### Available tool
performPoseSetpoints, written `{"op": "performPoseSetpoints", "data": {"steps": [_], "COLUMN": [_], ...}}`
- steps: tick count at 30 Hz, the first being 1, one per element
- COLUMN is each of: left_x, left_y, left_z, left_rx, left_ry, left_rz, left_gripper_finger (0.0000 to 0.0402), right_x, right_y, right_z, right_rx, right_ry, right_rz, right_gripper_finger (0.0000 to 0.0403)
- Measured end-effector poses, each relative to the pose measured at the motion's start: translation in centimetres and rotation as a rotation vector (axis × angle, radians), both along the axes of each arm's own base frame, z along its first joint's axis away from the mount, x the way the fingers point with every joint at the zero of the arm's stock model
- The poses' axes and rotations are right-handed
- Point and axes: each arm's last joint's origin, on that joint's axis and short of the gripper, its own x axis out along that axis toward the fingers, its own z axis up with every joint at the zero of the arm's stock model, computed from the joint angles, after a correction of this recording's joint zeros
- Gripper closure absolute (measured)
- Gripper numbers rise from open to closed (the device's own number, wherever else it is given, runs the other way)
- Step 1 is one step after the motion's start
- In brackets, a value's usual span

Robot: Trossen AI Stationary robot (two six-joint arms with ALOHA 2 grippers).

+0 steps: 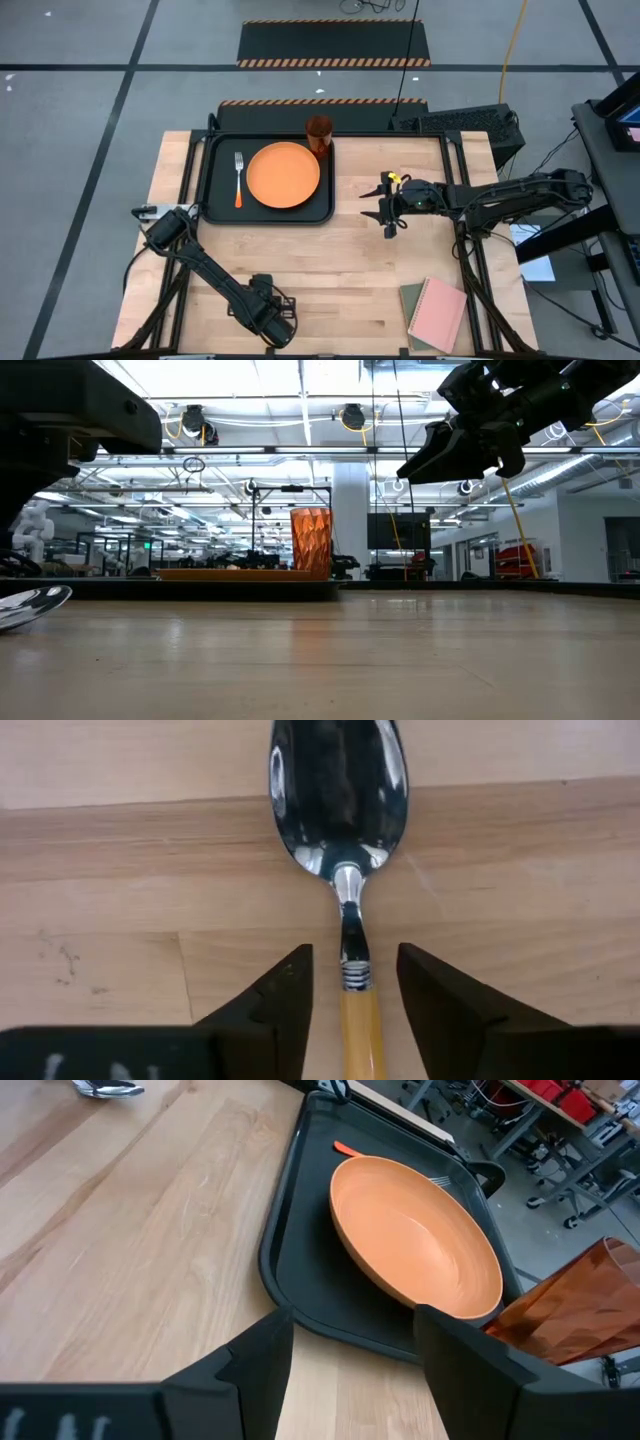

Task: Pick and place plate/cup/fork/spoon on tray
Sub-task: Put the yellow spoon on the black serving tray to the left of the orange fork

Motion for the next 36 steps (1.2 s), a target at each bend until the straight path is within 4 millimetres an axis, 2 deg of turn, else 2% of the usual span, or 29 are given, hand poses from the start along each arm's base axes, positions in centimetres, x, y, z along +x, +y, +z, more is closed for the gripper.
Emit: {"op": "performPoseSetpoints", "data": {"steps": [7,18,28,36], "left_x": [0.0,-0.5,-0.5,-0.5], "left_y": [0.1,0.4,0.4,0.5], "left_z": [-0.3,-1.9,-2.1,-2.1], "left_rx": [0.026,0.003,0.001,0.006], "left_ry": [-0.022,-0.043,-0.04,-0.033], "left_rz": [0.013,0.037,0.025,0.024], "left_gripper_finger": [0.0215,0.0216,0.0304,0.0352], "right_x": [0.0,-0.1,-0.1,-0.2], "right_y": [0.0,0.0,0.0,0.0], "right_z": [0.0,-0.1,-0.3,-0.3], "right_rx": [0.0,0.001,0.001,0.002], "right_ry": [0.0,0.015,0.031,0.038], "right_rz": [0.0,0.0,0.0,0.0], "right_gripper_finger": [0.02,0.02,0.02,0.02]}}
